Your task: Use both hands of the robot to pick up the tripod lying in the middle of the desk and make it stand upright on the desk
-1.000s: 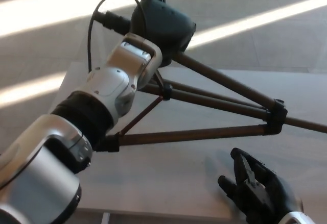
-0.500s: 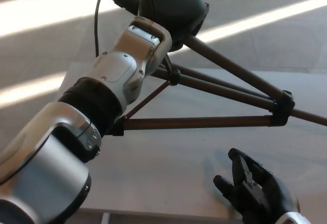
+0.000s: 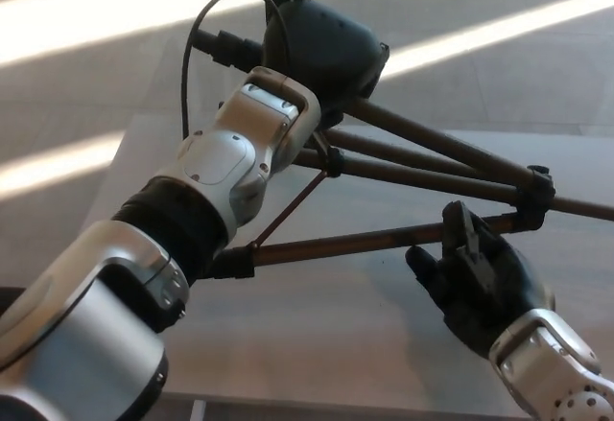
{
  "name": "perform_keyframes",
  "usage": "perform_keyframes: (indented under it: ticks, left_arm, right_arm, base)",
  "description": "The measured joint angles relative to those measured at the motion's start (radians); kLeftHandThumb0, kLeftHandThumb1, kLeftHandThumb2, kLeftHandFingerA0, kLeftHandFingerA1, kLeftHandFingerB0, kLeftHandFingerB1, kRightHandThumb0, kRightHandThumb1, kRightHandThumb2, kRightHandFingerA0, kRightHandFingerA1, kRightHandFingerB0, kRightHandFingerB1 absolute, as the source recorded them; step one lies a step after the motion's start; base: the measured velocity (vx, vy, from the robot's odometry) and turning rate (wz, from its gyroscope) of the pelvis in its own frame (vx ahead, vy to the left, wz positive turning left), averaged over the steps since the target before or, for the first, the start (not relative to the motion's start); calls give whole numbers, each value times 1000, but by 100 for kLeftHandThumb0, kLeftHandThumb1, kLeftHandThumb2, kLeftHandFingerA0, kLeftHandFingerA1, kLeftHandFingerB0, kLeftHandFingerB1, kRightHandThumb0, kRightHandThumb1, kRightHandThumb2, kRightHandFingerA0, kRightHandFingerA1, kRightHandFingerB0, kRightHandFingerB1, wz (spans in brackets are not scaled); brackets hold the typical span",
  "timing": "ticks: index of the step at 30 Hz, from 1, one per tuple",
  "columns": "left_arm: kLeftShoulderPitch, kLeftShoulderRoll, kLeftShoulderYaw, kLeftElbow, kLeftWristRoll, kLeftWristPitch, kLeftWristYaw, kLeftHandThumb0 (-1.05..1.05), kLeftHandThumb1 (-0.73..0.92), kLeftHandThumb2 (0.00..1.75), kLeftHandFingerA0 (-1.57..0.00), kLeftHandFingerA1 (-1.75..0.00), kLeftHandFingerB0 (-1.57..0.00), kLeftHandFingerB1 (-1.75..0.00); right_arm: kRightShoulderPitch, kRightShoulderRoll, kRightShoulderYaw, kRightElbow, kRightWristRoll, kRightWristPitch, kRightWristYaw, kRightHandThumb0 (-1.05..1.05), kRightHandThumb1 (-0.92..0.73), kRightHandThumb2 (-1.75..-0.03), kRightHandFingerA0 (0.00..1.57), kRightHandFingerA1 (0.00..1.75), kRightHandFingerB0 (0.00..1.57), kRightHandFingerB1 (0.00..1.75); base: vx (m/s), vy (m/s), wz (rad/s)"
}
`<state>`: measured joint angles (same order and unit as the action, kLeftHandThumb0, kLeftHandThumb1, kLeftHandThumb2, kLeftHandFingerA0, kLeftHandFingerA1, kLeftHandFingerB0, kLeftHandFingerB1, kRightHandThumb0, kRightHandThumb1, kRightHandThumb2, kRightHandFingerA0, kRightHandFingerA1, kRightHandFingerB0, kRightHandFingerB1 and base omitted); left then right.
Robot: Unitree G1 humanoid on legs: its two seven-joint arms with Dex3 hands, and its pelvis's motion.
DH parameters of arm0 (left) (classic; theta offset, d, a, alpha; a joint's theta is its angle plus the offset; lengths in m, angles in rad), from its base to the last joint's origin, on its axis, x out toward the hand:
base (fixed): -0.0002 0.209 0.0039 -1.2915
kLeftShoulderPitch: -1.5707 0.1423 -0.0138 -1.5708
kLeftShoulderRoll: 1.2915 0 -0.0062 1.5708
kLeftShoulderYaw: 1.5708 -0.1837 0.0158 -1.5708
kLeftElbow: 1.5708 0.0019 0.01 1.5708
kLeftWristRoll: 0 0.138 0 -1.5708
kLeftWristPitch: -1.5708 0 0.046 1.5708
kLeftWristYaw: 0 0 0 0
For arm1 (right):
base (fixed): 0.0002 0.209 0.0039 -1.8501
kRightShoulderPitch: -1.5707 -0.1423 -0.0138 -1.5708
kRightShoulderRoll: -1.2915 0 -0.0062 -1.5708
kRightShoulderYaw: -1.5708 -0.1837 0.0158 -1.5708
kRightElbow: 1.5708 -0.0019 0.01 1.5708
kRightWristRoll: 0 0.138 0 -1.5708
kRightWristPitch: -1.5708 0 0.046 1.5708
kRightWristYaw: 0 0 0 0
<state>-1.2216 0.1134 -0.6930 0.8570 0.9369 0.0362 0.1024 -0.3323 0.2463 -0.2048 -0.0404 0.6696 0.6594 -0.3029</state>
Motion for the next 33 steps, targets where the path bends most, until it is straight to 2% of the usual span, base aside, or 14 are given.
perform_keyframes:
  ticks: [3, 4, 5, 6, 7, 8, 13, 19, 20, 22, 26, 27, 28, 33]
  left_arm:
    - [0, 2, 0, -2, 2, 0, 1, -30, 66, 81, -95, -166, -83, -96]
    - [0, 4, 0, -2, 2, 0, 1, -30, 66, 81, -95, -166, -83, -96]
    - [1, 6, 0, -2, 3, 0, 2, -29, 65, 80, -96, -166, -84, -93]
    - [2, 7, 0, -2, 3, -1, 2, -29, 65, 80, -96, -166, -84, -93]
    - [2, 5, 0, 0, 3, -2, 2, -33, 52, 101, -121, -132, -85, -92]
    - [2, 4, 0, 1, 2, -3, 4, -29, 62, 79, -103, -165, -87, -94]
    - [2, 2, 0, 7, 2, -12, 15, -28, 61, 80, -108, -167, -88, -102]
    - [-8, 3, 5, 9, 1, -17, 18, -27, 65, 82, -97, -165, -83, -93]
    - [-10, 3, 6, 10, 1, -19, 18, -30, 59, 84, -106, -164, -86, -104]
    - [-16, 4, 4, 12, 1, -22, 18, -29, 64, 79, -94, -167, -84, -99]
    - [-19, 4, 0, 21, 2, -22, 18, -29, 59, 77, -101, -168, -89, -99]
    - [-19, 4, 0, 23, 2, -22, 18, -34, 50, 101, -118, -130, -83, -92]
    - [-19, 4, 0, 25, 2, -22, 18, -30, 62, 81, -95, -165, -85, -98]
    - [-24, 4, -1, 35, 2, -26, 18, -33, 57, 86, -107, -162, -87, -102]
  right_arm:
    - [-31, 11, -16, 43, 8, 3, 1, -87, -58, -95, 0, 26, 12, 17]
    - [-34, 12, -25, 64, 13, 5, 1, -77, -71, -63, 0, 27, 3, 26]
    - [-34, 12, -30, 79, 19, 6, 4, -87, -58, -95, 0, 27, 13, 14]
    - [-35, 12, -34, 90, 24, 5, 6, -87, -58, -95, 0, 27, 13, 14]
    - [-35, 12, -39, 95, 30, 6, 7, -87, -59, -97, 1, 29, 12, 16]
    - [-35, 12, -41, 101, 35, 7, 7, -87, -60, -97, 1, 31, 11, 20]
    - [-27, 15, -31, 120, 49, 17, 1, -85, -62, -99, 0, 31, 11, 17]
    - [3, 17, 1, 134, 50, 39, -15, -88, -60, -98, 1, 30, 3, 32]
    - [3, 17, 3, 134, 50, 39, -15, -79, -74, -62, 1, 45, 10, 31]
    - [4, 16, 6, 136, 47, 39, -15, -79, -74, -63, 9, 61, 20, 38]
    - [7, 12, 13, 134, 46, 38, -14, -79, -72, -63, 14, 62, 24, 38]
    - [9, 11, 15, 134, 46, 38, -14, -83, -59, -78, 16, 62, 20, 43]
    - [11, 10, 17, 134, 46, 38, -13, -79, -72, -63, 17, 60, 23, 36]
    - [21, 4, 21, 135, 46, 27, -6, -83, -71, -63, 12, 58, 22, 36]
  base:
    - [0, 0, 0]
    - [0, 0, 0]
    - [0, 0, 0]
    - [0, 0, 0]
    - [0, 0, 0]
    - [0, 0, 0]
    - [0, 0, 0]
    - [0, 0, 0]
    - [0, 0, 0]
    - [0, 0, 0]
    - [0, 0, 0]
    - [0, 0, 0]
    - [0, 0, 0]
    - [0, 0, 0]
